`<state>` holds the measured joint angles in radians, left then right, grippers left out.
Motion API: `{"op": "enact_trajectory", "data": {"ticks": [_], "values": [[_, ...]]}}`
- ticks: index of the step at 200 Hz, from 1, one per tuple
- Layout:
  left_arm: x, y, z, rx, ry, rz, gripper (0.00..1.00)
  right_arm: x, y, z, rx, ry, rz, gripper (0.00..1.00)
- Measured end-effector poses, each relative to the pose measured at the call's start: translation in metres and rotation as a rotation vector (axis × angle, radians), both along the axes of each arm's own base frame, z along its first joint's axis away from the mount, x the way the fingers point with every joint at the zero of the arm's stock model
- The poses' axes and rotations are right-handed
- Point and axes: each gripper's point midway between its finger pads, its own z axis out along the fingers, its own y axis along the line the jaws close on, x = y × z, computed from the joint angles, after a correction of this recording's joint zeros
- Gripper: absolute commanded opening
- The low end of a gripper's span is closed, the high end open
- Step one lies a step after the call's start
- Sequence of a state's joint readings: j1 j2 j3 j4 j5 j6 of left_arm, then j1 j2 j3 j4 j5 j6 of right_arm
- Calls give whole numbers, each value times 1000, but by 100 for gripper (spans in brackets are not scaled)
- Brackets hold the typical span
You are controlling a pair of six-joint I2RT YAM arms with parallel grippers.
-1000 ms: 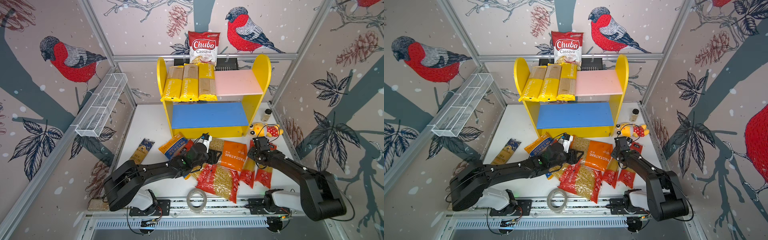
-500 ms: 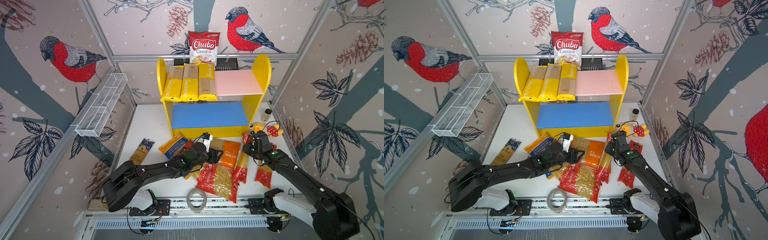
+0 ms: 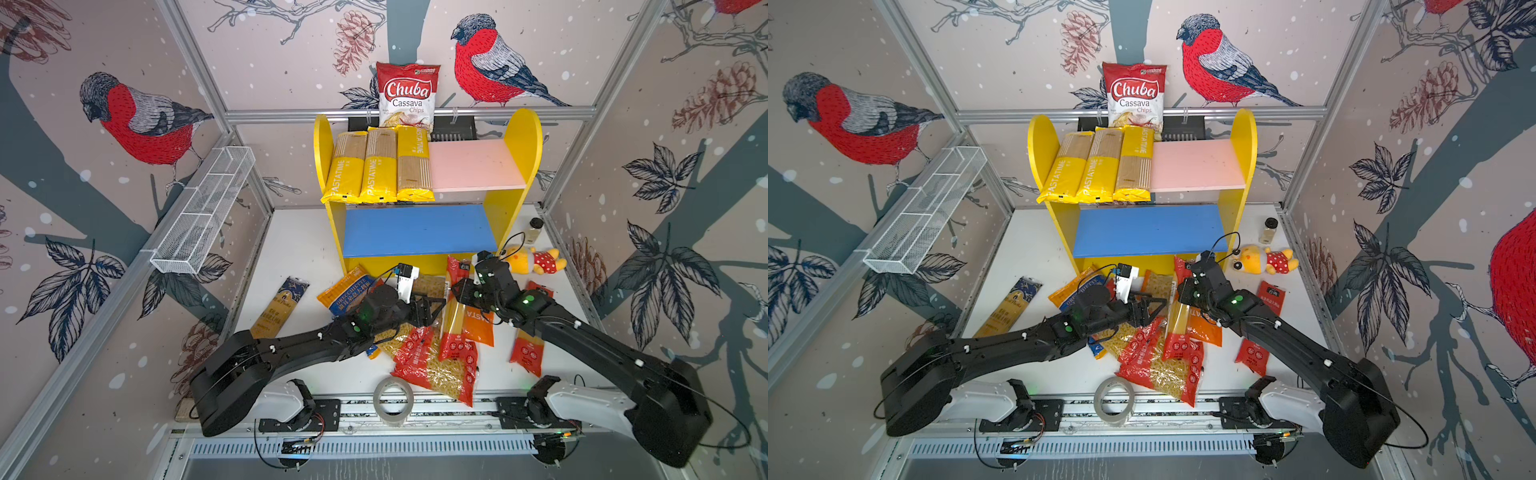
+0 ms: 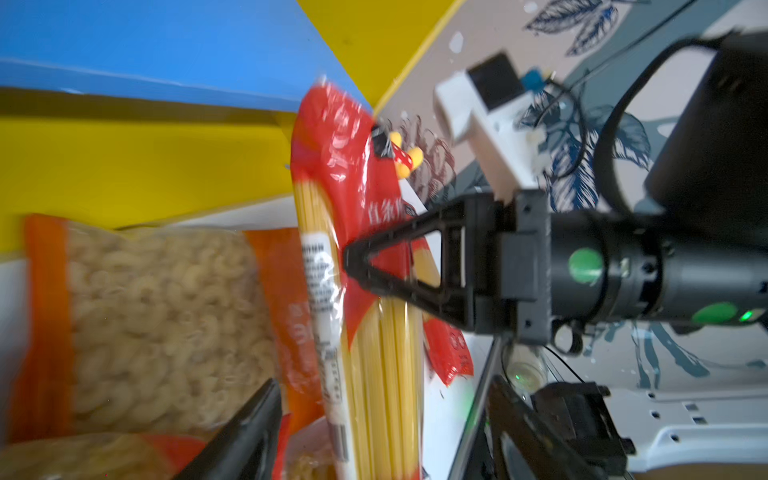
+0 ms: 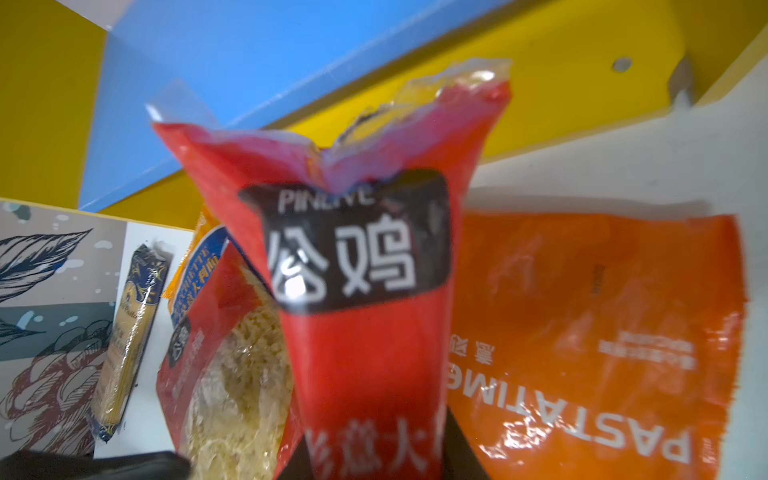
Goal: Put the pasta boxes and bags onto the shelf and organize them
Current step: 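Grasp a red spaghetti package with both grippers from the pile, then lift the red spaghetti package upright with both grippers toward the pink shelf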
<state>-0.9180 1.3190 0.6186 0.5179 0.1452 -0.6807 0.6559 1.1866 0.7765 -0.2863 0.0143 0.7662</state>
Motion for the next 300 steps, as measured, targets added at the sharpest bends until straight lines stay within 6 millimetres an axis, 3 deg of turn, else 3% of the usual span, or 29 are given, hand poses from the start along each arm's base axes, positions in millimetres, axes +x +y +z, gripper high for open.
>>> {"op": "enact_trajectory", "data": {"ticks": [26,49,82,110,139,157,198,239,267,300], "values": [[4,8,-7,20,23,31,75,5,8,-22,-5,43,-7,64],[5,7,-17,45,55,34,74,7,10,-23,61,60,21,70],[6,-9,-26,76,83,15,73,7,-34,-26,154,70,-15,73],[3,-34,-37,100,108,-39,71,-14,-59,-48,210,132,0,72],[8,-47,-61,158,153,-49,67,-47,-55,-81,248,233,78,69],[12,-52,-72,194,171,-49,63,-56,-48,-88,291,235,122,67],[9,-54,-103,251,223,-66,44,-63,-34,-87,353,224,199,58],[8,-53,-106,256,231,-66,39,-66,-26,-74,403,200,253,55],[7,-52,-110,259,239,-66,34,-68,-22,-75,423,215,276,60],[7,-53,-114,274,256,-71,24,-75,-14,-78,451,234,309,53]]}}
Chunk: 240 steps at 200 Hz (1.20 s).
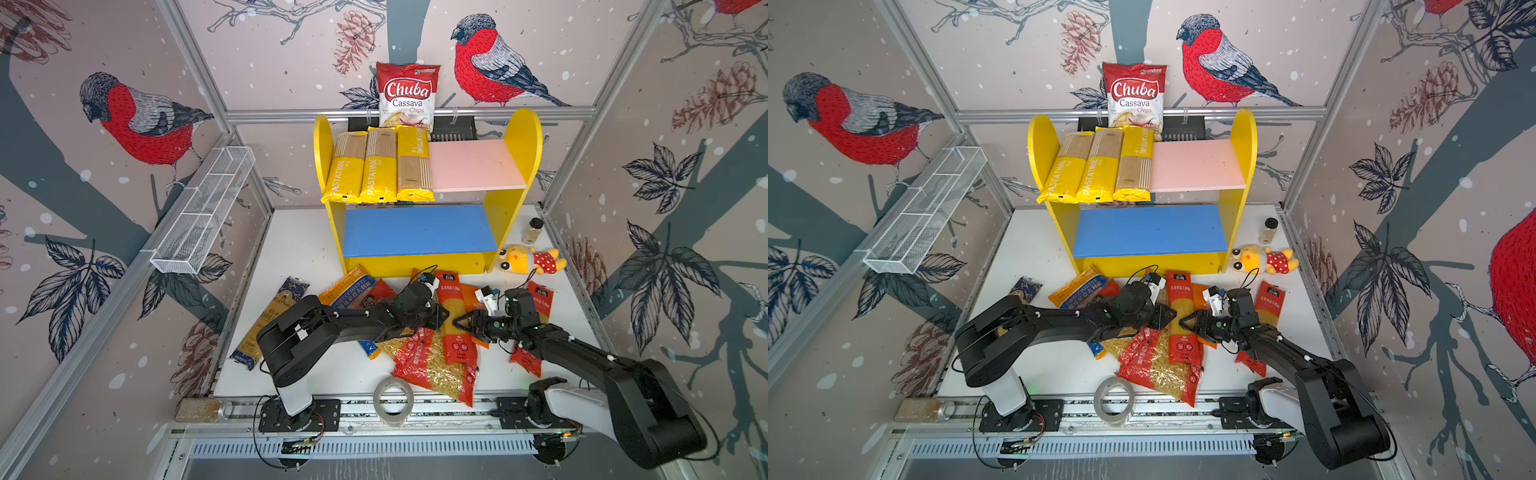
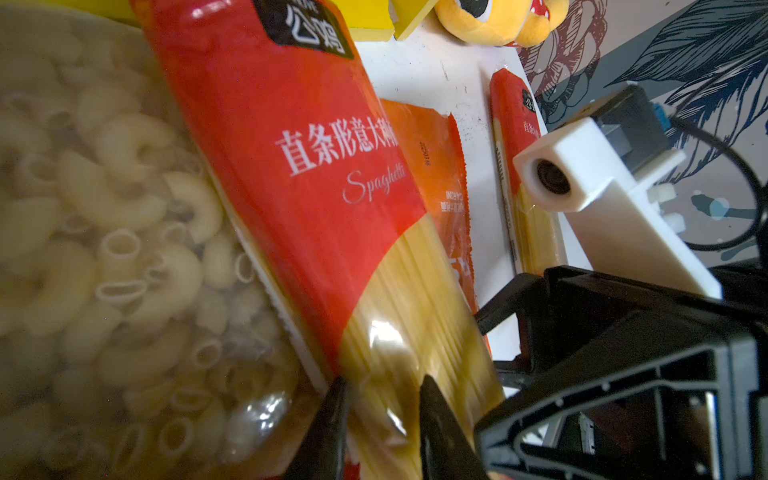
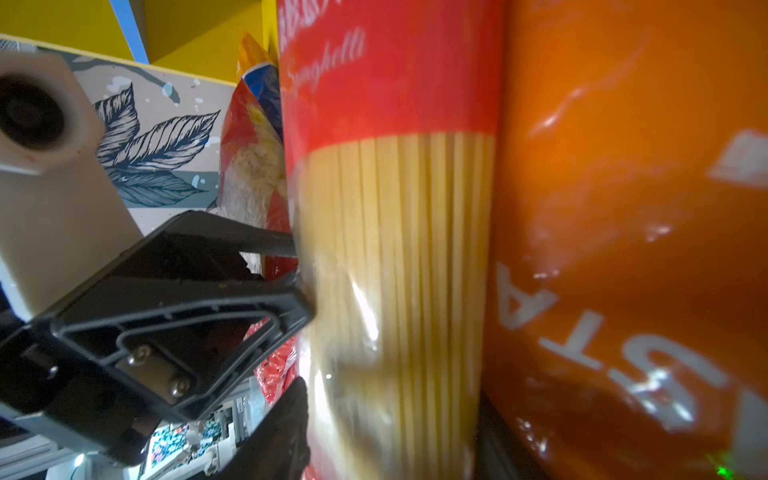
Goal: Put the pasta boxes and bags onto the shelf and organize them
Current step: 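Lift the red spaghetti package upright with both grippers toward the pink shelf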
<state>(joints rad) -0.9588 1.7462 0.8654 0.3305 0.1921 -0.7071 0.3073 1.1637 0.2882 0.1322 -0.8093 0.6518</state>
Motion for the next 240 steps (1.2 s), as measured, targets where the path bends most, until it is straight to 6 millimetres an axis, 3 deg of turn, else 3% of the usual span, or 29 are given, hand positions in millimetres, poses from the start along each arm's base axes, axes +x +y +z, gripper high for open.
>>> {"op": "enact_trajectory", "data": {"ticks": [38,84,114,138,163,191,208,240], "values": [[0,0,0,2,6,-2,19,-2,10,11,45,-25,22,46],[2,4,4,-3,7,3,18,0,12,5,58,1,9,28],[4,17,19,-26,0,17,22,2,14,19,78,-48,11,19],[6,27,44,-74,-22,28,26,2,18,32,89,-78,13,16],[4,35,76,-141,-57,24,35,0,29,58,111,-149,54,15],[3,55,102,-234,-74,59,57,-7,40,91,150,-241,102,15],[2,68,119,-298,-100,83,72,-11,46,116,177,-308,127,15],[1,80,167,-441,-180,93,85,-22,58,168,242,-451,188,15]]}}
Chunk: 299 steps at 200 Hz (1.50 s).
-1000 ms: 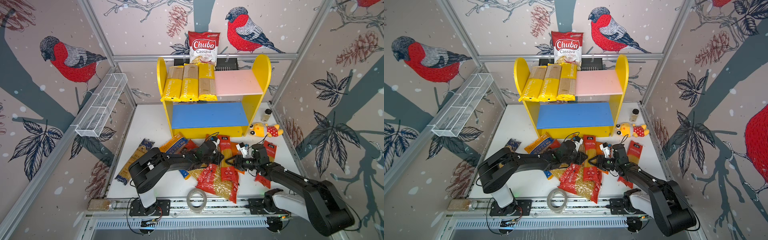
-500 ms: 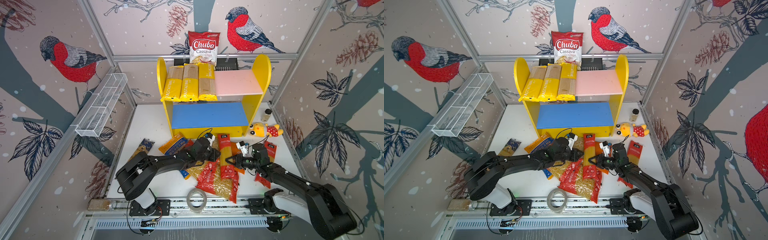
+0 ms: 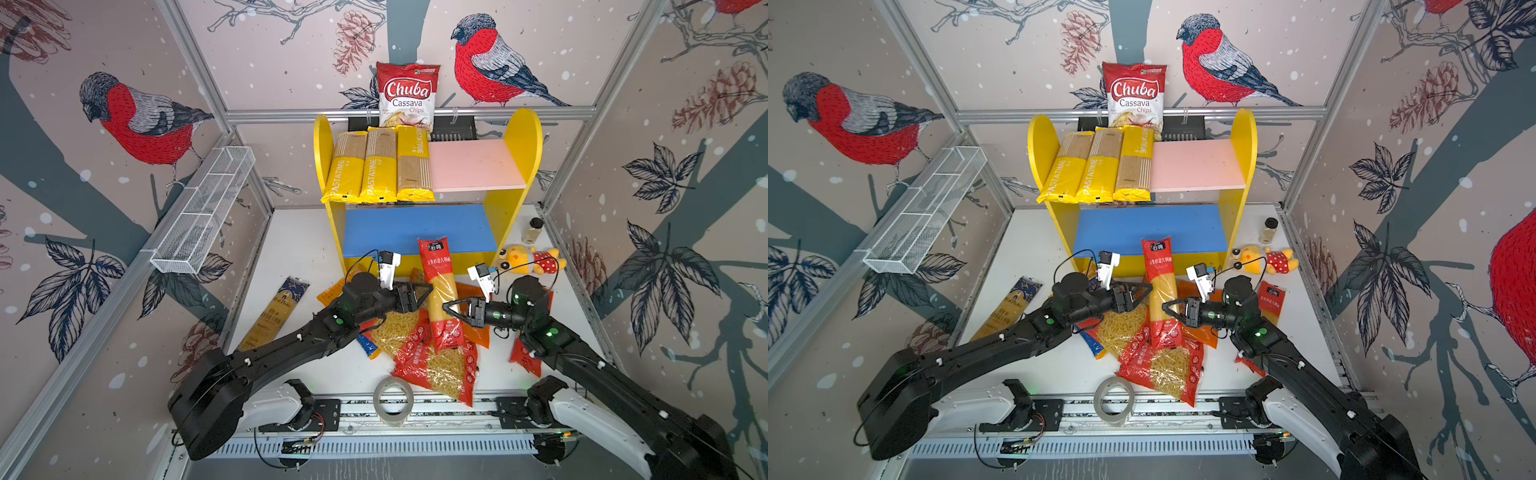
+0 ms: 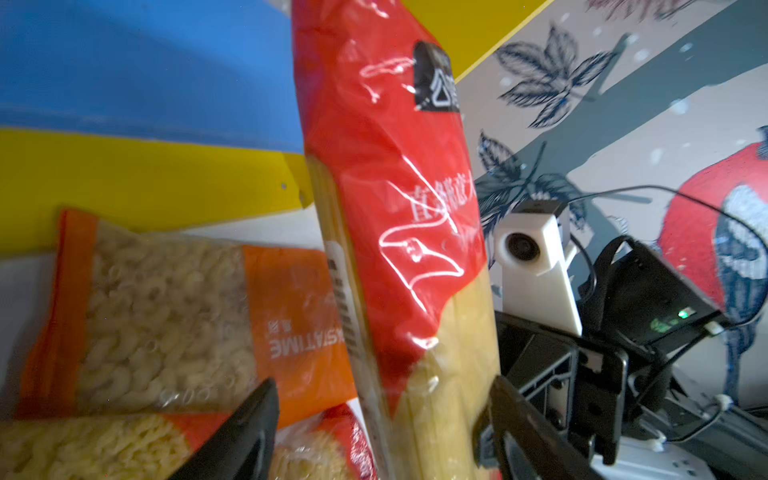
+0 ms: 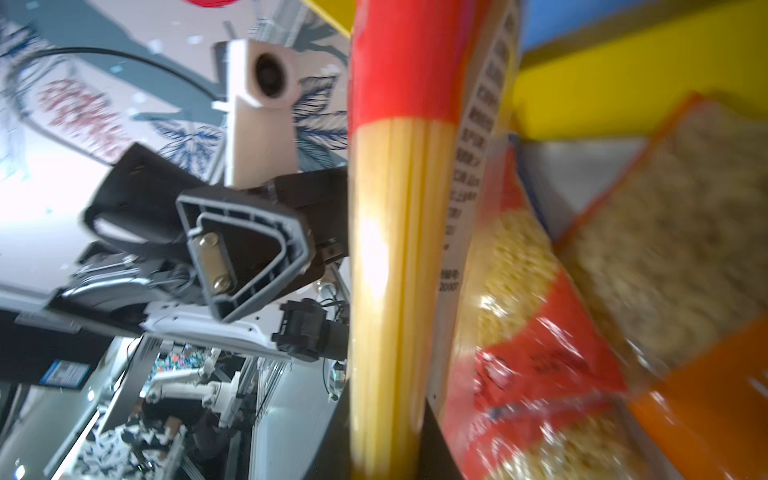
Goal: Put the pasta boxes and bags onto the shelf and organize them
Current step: 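Lift the red spaghetti package upright with both grippers toward the pink shelf, then set the red package upright on the pink shelf beside the yellow ones and release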
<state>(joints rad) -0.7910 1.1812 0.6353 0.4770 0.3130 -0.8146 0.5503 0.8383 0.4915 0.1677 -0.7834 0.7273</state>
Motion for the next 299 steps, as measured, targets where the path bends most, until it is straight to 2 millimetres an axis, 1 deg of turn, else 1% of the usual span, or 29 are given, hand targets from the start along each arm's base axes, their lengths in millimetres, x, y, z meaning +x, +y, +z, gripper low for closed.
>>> {"op": "enact_trajectory", "data": {"ticks": [23,43,60,79,90,125,163,173,188,204,212,228,245,266,283,299], "values": [[-4,-3,26,-71,-40,-30,85,-7,7,26,29,-69,32,15],[-7,-7,37,-104,-61,-59,82,-14,13,43,51,-107,64,16],[-9,-10,46,-132,-75,-88,77,-18,17,53,60,-126,79,16],[-11,-16,60,-164,-93,-116,68,-19,21,60,61,-142,83,18],[-10,-18,69,-181,-110,-125,59,-18,23,63,59,-157,82,19],[-8,-23,88,-200,-133,-140,34,-13,23,67,56,-191,60,28],[-9,-27,101,-198,-162,-162,16,-8,21,69,59,-209,23,35],[-9,-27,105,-198,-167,-166,14,-7,20,69,61,-214,13,39],[-11,-28,109,-196,-168,-178,12,-8,20,70,69,-224,14,47],[-10,-28,114,-193,-171,-178,11,-11,19,71,82,-239,22,60],[-10,-28,120,-190,-184,-178,11,-11,17,70,84,-239,23,66],[-10,-28,137,-201,-219,-176,11,-9,14,67,87,-242,15,72],[-8,-27,158,-205,-278,-167,11,-8,11,67,108,-238,25,73],[-1,-24,178,-218,-313,-148,12,-10,11,71,142,-237,46,73],[9,-23,190,-232,-330,-119,12,-13,12,73,159,-224,60,71],[15,-26,199,-244,-344,-109,13,-14,11,81,185,-232,59,66]]}}
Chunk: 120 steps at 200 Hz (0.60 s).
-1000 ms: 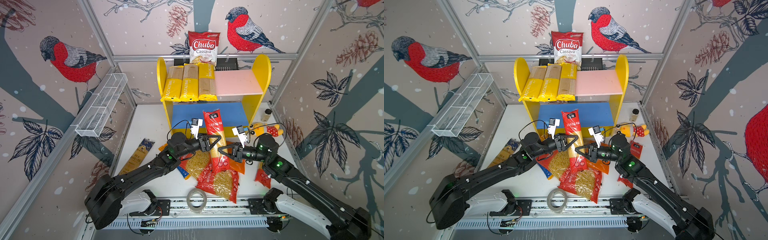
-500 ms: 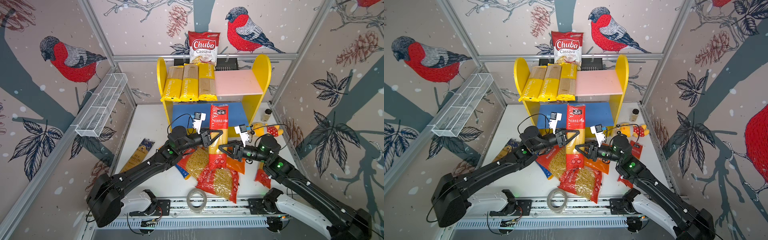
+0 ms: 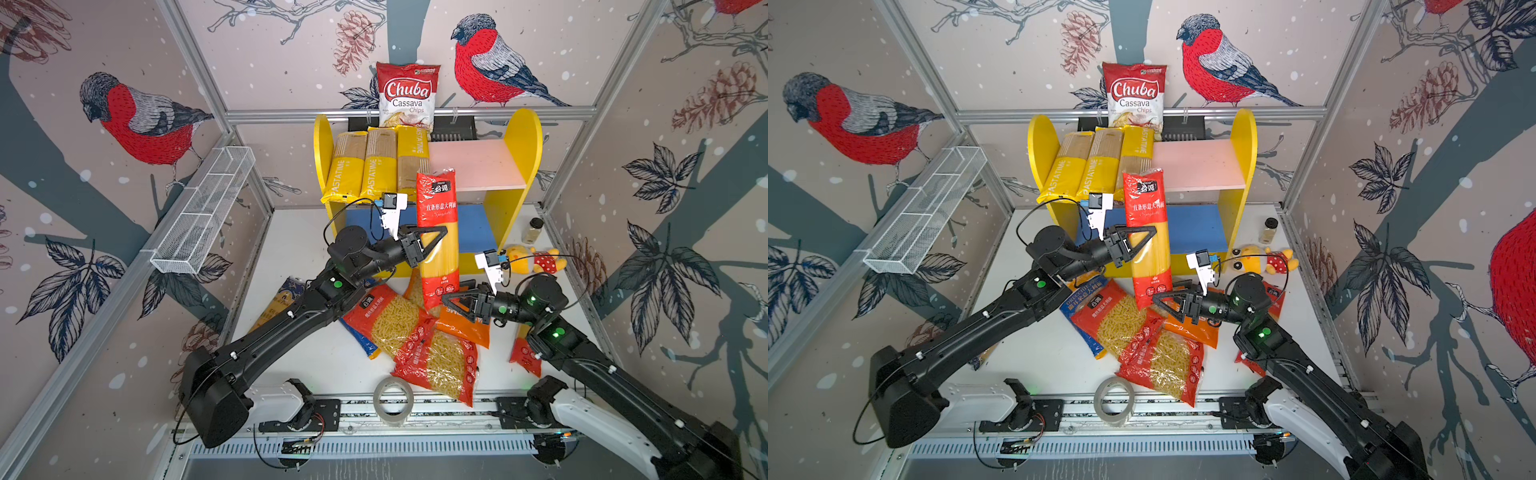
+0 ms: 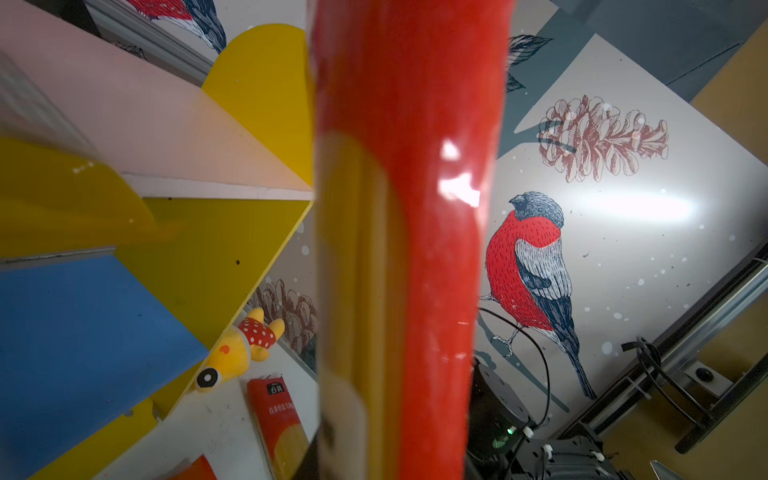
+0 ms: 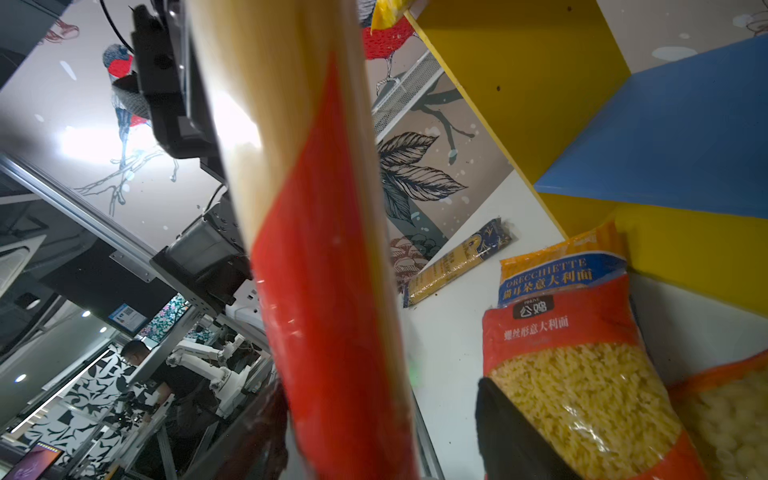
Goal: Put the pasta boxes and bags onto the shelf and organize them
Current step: 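Set the red package upright on the pink shelf beside the yellow ones and release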
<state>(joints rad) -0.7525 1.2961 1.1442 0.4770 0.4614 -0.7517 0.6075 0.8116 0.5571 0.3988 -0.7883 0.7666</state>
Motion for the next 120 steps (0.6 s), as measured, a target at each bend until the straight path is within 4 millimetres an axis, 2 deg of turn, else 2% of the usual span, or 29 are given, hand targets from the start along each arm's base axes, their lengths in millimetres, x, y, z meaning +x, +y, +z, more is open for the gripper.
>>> {"op": "enact_trajectory", "data": {"ticks": [25,33,63,85,120], "values": [[4,-6,6,-16,-6,-10,14,3,0,15,55,-20,-4,54],[6,-7,6,-19,-7,-10,14,4,0,18,67,-26,-8,47],[10,-9,6,-36,19,-13,18,11,-3,27,105,-16,-25,33],[11,-8,10,-55,13,-9,28,14,-6,34,135,-13,-28,24],[18,-5,17,-69,7,13,48,17,-6,47,159,-18,-20,21]]}}
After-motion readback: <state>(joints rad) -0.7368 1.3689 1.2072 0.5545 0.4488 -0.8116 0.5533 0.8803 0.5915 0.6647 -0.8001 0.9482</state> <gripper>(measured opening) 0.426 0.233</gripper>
